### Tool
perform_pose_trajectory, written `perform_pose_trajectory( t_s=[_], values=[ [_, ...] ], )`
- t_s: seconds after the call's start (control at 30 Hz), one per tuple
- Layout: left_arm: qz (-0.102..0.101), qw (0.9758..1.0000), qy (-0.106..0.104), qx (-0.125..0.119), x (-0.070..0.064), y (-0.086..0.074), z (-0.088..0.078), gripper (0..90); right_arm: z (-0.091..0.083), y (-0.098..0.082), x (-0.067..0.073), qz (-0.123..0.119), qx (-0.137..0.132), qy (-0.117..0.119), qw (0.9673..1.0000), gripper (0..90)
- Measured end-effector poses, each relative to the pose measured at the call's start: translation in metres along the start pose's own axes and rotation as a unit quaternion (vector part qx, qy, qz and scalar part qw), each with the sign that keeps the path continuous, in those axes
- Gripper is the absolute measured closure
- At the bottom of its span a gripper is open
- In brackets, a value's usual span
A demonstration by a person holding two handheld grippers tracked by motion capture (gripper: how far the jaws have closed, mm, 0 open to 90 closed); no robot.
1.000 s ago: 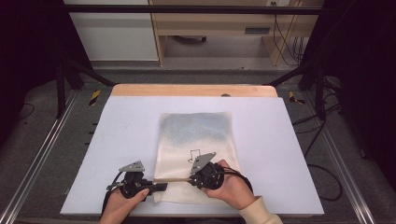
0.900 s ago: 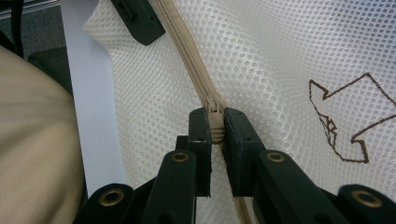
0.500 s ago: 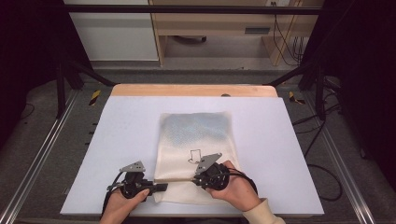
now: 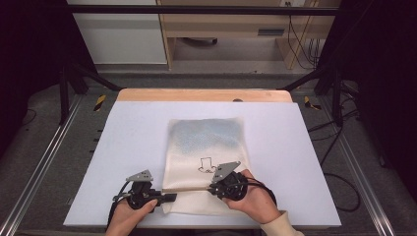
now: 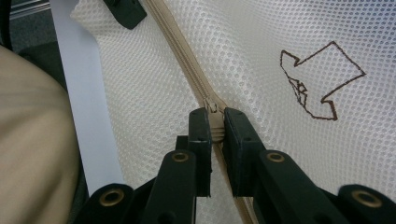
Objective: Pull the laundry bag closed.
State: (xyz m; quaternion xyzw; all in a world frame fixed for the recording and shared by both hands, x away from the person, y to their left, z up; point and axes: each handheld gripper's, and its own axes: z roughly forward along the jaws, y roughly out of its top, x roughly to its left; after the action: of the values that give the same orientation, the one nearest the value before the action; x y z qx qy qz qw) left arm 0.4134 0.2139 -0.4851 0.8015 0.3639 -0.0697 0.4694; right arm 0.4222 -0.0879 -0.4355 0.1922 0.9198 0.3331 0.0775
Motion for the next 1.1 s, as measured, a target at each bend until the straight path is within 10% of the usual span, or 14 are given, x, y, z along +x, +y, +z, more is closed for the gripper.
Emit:
perform_pose_trajectory(
  t_s=[1.1],
  values=[
    [0.002, 1.0, -0.001, 0.003, -0.001, 0.0, 0.001, 84.2, -0.015, -0.018, -0.003, 0.018, -0.009, -0.011, 0.9997, 81.9]
  ],
)
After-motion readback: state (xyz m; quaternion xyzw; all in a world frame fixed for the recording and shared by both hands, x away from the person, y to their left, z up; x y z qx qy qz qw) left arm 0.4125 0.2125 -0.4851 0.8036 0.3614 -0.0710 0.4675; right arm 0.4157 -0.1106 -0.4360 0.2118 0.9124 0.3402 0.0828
